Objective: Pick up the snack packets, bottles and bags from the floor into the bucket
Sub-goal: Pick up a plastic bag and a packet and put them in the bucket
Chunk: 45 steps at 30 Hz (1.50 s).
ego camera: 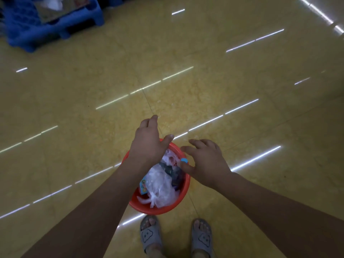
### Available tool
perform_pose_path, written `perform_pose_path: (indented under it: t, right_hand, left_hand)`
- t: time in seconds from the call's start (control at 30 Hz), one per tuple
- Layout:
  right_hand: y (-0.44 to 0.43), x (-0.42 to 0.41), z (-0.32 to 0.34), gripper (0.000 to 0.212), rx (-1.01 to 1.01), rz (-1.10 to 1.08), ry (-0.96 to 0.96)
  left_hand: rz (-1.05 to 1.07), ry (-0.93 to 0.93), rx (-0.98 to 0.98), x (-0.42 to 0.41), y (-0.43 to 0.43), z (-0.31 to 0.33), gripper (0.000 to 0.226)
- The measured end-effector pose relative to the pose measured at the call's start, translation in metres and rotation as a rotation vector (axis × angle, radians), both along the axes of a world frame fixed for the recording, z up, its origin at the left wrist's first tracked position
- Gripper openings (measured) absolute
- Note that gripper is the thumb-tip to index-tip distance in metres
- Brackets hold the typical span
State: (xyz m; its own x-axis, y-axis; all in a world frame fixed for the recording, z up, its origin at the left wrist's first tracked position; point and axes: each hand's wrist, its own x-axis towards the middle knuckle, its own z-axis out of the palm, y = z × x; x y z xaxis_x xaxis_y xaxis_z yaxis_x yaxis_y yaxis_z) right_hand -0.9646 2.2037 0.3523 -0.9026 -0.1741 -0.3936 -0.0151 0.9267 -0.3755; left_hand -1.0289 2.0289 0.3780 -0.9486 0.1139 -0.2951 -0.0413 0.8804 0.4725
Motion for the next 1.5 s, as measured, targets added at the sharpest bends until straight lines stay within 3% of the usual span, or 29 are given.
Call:
perform_pose_path:
  t: [0.13, 0.37, 0.5, 0.8, 1.13, 1.5]
  right_hand:
    - [0.027, -0.01, 0.041, 0.063, 0.014, 0.002, 0.044]
    - [0.069, -0.014, 0.139, 0.073, 0.039, -0.064, 0.123]
    - [0.087, -0.01, 0.193, 0.064, 0.05, -0.118, 0.165]
    - [0.105, 0.037, 0.305, 0.068, 0.177, -0.294, 0.244]
    - [0.107, 0.152, 0.383, 0.069, 0.306, -0.599, 0.291]
    - [0.132, 0.344, 0.431, 0.069, 0.444, -0.975, 0.239]
  left_hand:
    - [-0.027, 0.039, 0.009, -0.003, 0.022, 0.045, 0.085]
    - [-0.108, 0.109, 0.042, -0.003, 0.059, 0.133, 0.086]
    - [-0.191, 0.163, 0.073, -0.008, 0.078, 0.186, 0.087]
    - [-0.353, 0.267, 0.165, 0.005, 0.097, 0.291, 0.083]
    - [-0.635, 0.314, 0.251, 0.067, 0.122, 0.376, 0.083]
    - [-1.038, 0.329, 0.363, 0.19, 0.198, 0.422, 0.081]
